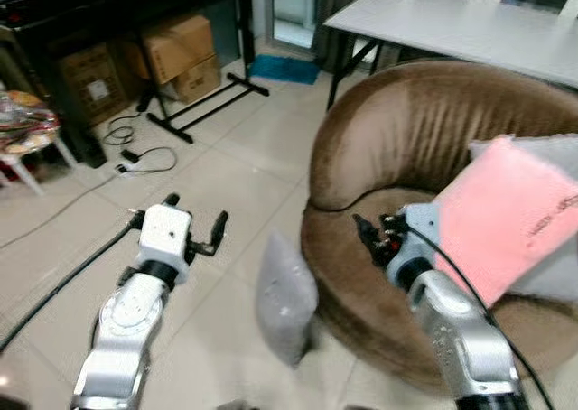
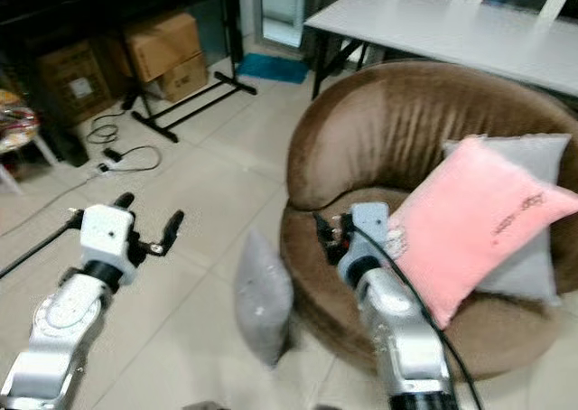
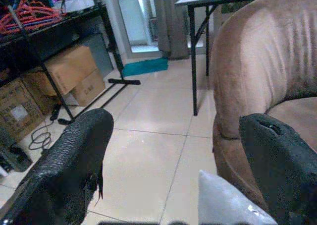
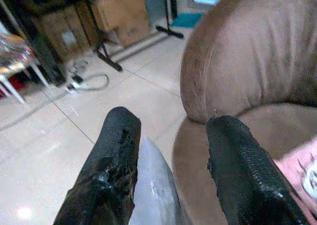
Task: Move the pillow to the sofa from floor
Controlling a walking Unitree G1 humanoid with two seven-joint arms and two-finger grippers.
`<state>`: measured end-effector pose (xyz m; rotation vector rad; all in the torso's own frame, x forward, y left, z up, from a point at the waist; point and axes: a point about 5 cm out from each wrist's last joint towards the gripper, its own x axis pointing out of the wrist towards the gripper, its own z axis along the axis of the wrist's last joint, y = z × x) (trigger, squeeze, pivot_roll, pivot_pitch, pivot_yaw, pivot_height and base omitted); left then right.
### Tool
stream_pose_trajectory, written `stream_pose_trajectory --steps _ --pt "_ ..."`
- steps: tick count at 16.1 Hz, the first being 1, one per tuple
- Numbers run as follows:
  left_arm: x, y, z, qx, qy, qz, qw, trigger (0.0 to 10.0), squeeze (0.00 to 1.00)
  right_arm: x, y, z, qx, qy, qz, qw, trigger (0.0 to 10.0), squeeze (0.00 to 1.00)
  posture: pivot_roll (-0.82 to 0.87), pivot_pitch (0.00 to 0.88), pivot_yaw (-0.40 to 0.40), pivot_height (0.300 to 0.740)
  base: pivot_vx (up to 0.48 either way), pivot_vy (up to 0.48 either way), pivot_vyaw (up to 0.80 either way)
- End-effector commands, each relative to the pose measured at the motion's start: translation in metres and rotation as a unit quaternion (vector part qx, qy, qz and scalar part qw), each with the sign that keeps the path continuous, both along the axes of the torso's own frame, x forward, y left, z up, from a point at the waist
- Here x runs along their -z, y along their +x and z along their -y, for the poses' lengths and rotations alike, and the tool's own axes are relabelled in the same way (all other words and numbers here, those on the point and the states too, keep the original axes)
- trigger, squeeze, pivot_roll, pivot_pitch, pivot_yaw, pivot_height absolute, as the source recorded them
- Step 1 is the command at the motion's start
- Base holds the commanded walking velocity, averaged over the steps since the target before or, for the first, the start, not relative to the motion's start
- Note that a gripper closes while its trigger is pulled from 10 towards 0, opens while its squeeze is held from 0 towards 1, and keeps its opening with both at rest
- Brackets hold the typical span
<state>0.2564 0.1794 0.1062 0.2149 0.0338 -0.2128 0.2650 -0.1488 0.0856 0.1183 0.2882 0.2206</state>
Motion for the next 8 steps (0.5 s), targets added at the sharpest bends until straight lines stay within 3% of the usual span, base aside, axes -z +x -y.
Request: stream_pose_trajectory --steps 1,4,8 --pt "0.0003 0.0007 -0.0039 -0.004 0.004 -0.002 1.000 10.0 0.00 -0.0034 0.0015 -0.0008 -0.006 -0.002 0.003 1.000 10.0 0.00 -0.10 0.000 0.005 0.740 0.000 0.000 0.45" --pt "-0.0018 0.0027 -0.0077 -0.010 -0.005 0.001 1.000 10.0 0.00 -0.0036 0.0025 -0.0006 -0.005 0.001 0.003 1.000 10.0 0.00 -0.10 0.000 0.003 0.740 0.000 0.000 0.80" --pt "-0.0011 0.0018 -0.0067 0.003 -0.001 -0.003 1.000 10.0 0.00 -0.0040 0.0048 -0.0011 0.002 0.003 0.005 1.000 10.0 0.00 -0.09 0.000 -0.003 0.740 0.287 0.000 0.00"
